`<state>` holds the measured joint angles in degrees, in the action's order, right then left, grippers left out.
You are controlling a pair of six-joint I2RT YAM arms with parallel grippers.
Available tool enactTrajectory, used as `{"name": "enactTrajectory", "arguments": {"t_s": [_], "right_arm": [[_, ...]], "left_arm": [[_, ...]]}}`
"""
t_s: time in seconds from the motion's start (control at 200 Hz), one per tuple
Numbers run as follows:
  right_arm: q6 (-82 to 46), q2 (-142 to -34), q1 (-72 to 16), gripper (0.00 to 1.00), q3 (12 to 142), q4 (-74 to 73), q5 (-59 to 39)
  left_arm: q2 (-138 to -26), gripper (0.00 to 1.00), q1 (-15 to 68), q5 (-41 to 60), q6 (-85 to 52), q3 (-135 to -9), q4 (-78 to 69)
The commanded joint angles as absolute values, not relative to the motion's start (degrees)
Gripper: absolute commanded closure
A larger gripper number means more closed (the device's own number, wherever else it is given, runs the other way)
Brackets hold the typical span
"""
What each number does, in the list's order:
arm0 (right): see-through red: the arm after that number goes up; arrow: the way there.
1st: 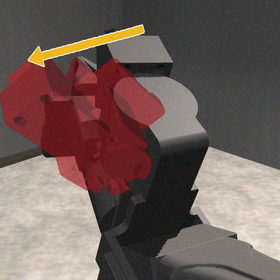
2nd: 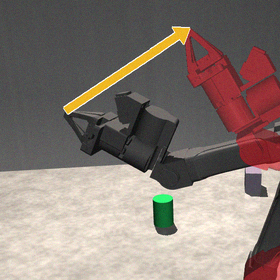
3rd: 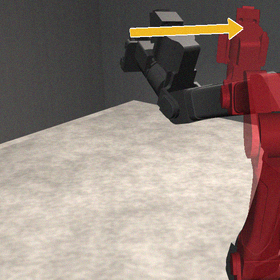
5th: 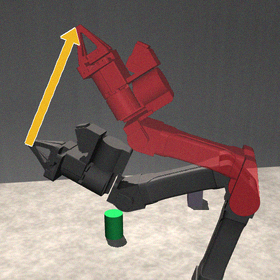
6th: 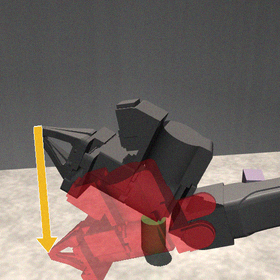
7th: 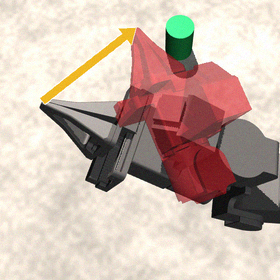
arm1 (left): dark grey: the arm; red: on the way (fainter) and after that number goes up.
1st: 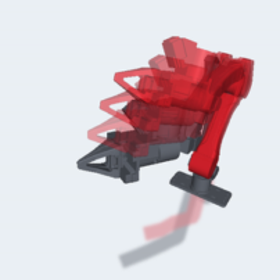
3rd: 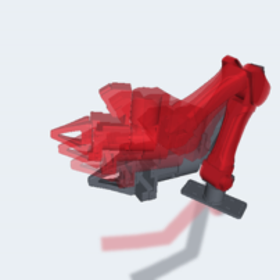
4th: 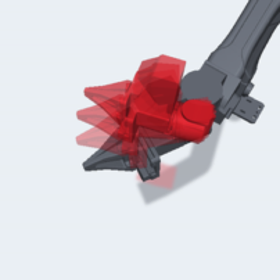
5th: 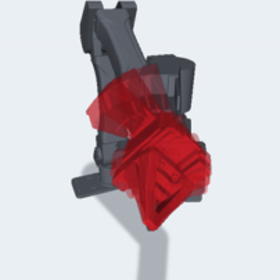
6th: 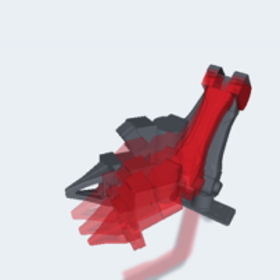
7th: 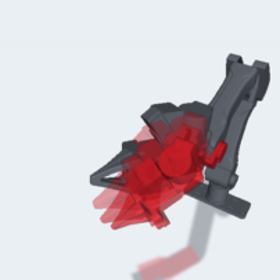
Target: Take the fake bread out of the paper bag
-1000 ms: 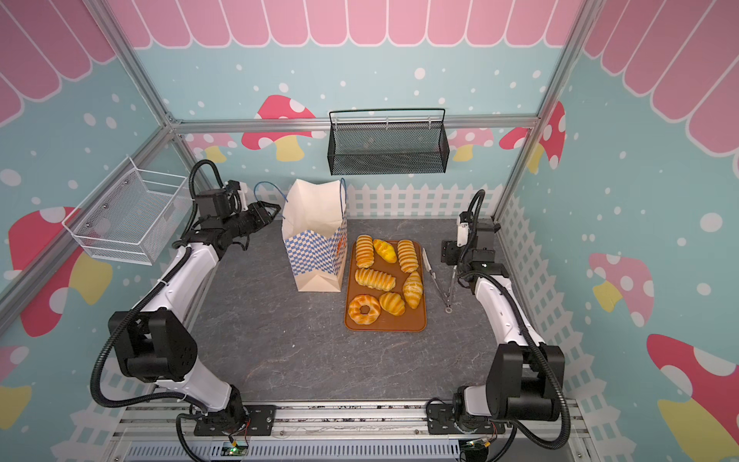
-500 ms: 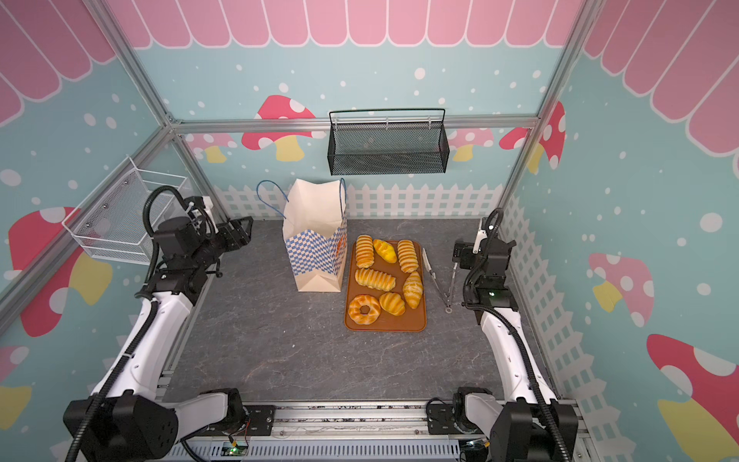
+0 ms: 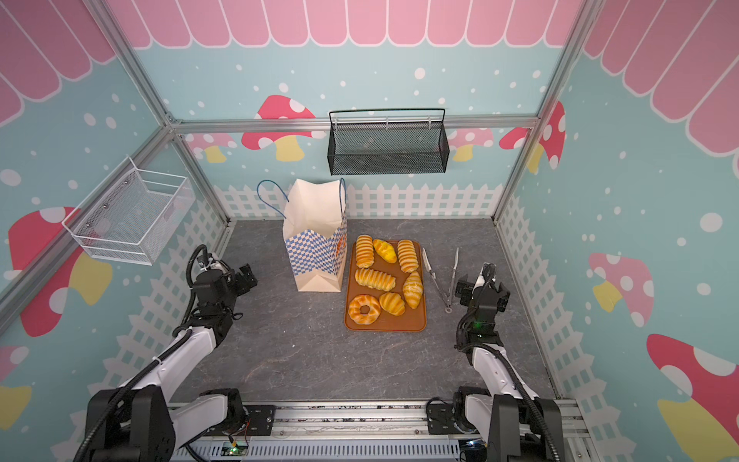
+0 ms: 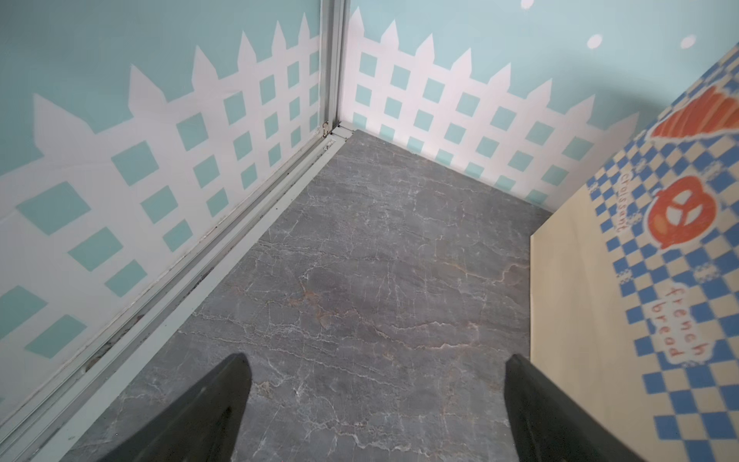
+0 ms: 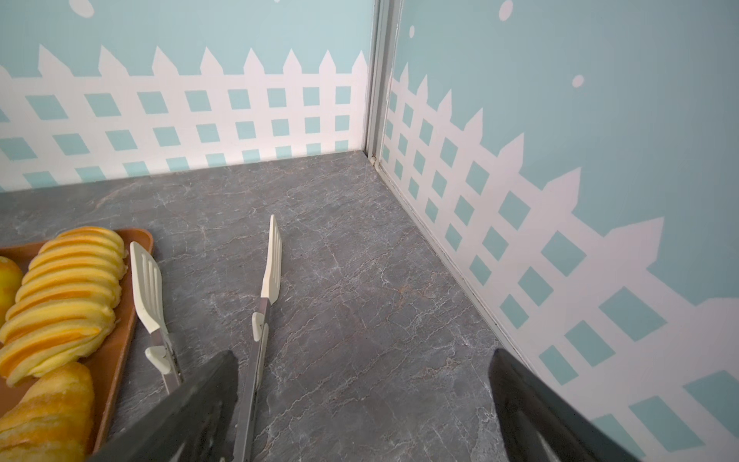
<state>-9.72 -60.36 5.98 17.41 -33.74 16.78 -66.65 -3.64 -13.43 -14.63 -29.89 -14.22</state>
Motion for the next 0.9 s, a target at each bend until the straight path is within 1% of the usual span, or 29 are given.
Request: {"name": "enactTrajectory", "arguments": {"t_s": [0.0,0.065,0.115,0.215,0.26,0.345,0.46,0.54,0.895], "right_arm": [[-12.7,-61.9,6.4,0.01,13.9,-47.9,17.2],[-13.0,-64.0,6.4,0.01,12.3,-52.2,16.6],[-12.9,-65.6,6.4,0.01,11.7,-54.7,16.1],[-12.4,-69.2,6.5,0.0,11.3,-59.9,14.3],[-12.7,-70.7,6.6,0.01,12.3,-59.0,12.9],[-11.3,-73.1,6.6,0.01,14.1,-57.6,10.5],[-12.0,-76.8,6.7,0.01,12.2,-62.3,12.2],[-12.0,-78.8,6.7,0.01,11.1,-65.8,12.1],[-9.3,-79.5,6.7,0.0,11.7,-66.2,6.3]], "left_arm": [[-71.9,0.0,-0.2,-19.8,-10.0,-28.6,-27.5],[-75.6,0.0,1.6,-20.0,-6.8,-27.9,-33.1],[-76.9,0.0,2.4,-20.5,-5.7,-30.5,-28.0],[-80.3,0.0,2.4,-18.7,-4.9,-31.7,-28.2],[-81.6,0.0,2.5,-16.5,-4.4,-31.5,-29.4],[-84.0,0.0,2.4,-15.6,-4.0,-31.0,-31.9],[-87.3,0.0,2.4,-15.0,-3.7,-31.5,-33.7],[-87.2,0.0,2.3,-14.3,-3.8,-32.1,-32.2],[-87.5,0.0,2.2,-14.3,-3.8,-32.5,-32.0]]}}
